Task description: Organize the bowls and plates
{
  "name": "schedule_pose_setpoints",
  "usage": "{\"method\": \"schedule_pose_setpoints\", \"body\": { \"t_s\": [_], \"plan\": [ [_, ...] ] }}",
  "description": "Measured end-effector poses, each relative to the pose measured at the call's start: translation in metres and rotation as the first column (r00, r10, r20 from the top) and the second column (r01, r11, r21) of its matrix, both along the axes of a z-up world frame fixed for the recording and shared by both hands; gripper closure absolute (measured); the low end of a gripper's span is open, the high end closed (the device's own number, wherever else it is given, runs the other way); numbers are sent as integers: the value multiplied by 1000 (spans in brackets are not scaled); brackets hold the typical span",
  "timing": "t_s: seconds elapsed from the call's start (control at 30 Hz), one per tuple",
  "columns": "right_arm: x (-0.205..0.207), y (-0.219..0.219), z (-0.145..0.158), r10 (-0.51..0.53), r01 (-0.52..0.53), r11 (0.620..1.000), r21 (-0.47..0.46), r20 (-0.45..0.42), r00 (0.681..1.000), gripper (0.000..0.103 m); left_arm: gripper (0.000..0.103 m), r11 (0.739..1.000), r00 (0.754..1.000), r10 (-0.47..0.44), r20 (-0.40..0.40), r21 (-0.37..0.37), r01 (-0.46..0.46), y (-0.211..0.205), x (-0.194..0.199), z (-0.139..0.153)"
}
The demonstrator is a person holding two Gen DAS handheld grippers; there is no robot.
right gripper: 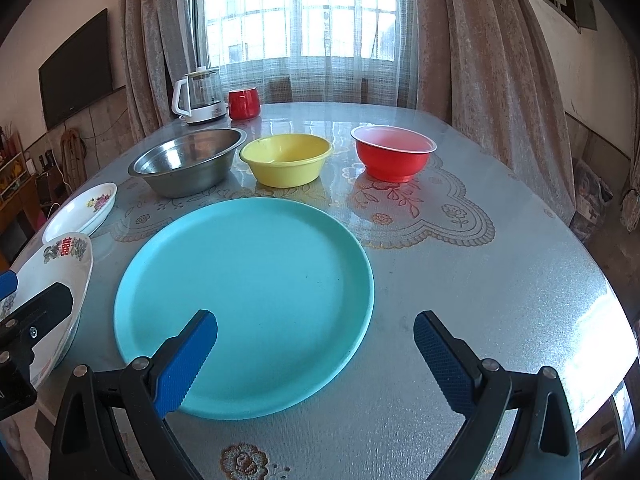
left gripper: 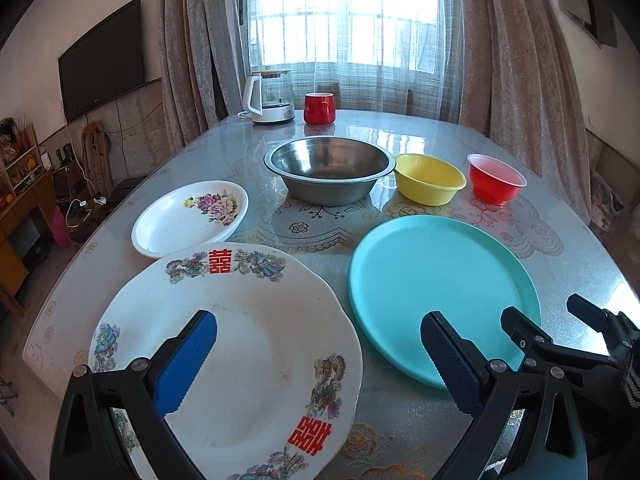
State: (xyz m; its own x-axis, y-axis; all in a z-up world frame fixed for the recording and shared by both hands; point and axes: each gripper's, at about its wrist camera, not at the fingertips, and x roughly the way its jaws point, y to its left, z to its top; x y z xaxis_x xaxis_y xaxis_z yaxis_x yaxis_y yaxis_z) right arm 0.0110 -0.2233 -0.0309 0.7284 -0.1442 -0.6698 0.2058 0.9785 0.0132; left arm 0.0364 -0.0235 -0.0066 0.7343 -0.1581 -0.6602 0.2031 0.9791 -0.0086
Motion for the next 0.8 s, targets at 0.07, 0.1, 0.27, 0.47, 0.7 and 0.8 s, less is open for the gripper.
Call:
{"method": "schedule_pose_setpoints", "body": {
  "t_s": [0.07,0.1,0.27,0.47,0.7,0.8],
  "plan": [
    [2,-5,-3,-1,1,1000,24,-12,1000,2,1,999,999,-27,-18,-25,26,1,7,4],
    [3,-9,-3,-1,2,999,38,-19,1000,2,1,998,999,-43,-22,-37,42,2,10,6],
    [5,-24,-6,17,-13,992,125,-31,999,2,0,984,981,-148,-124,-123,133,0,39,12],
    [10,-33,-8,54,-46,989,140,-48,997,12,0,969,971,-214,-106,-151,197,-14,64,22],
    [13,-47,-15,50,-36,982,183,-69,996,43,0,969,953,-244,-181,-7,247,-40,93,12],
    [12,-47,-15,61,-49,984,173,-70,996,46,1,972,952,-220,-215,34,233,-45,104,3]
  ]
}}
